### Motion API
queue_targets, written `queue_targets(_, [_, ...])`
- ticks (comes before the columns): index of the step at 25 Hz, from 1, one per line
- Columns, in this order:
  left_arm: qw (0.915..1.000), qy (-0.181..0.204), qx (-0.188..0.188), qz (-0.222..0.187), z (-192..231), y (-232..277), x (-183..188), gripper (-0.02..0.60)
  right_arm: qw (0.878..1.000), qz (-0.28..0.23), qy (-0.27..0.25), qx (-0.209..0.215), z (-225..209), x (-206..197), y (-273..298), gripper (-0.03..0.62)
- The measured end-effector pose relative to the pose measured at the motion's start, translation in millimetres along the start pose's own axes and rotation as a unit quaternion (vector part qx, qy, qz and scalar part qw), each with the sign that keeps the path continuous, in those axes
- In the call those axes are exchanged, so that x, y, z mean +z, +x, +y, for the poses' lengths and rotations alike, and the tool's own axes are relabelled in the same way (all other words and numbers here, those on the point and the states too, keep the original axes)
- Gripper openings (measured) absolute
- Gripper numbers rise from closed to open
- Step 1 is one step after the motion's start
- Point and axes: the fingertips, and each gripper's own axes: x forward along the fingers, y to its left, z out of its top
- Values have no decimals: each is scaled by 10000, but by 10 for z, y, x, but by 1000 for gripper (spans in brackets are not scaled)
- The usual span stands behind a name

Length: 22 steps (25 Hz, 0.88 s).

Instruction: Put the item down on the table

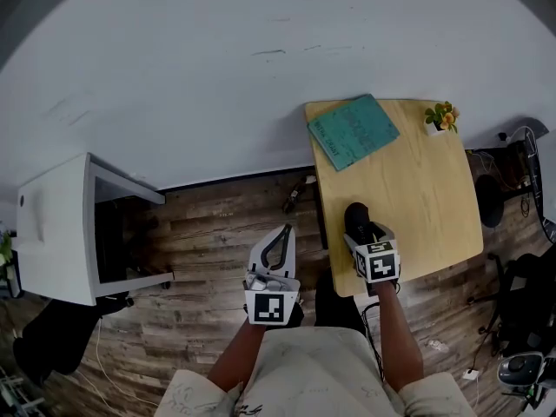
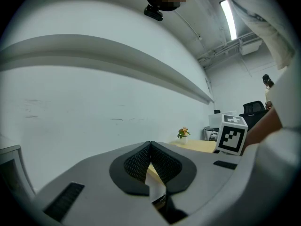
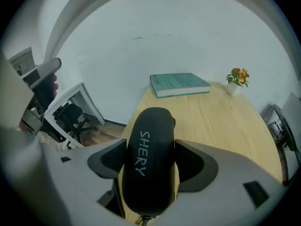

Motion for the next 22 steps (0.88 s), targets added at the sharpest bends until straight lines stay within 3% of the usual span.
queue_targets(22, [9999,13,-112,54,-104,-92,34,8,9997,-148,167,87,36,-23,-1,345])
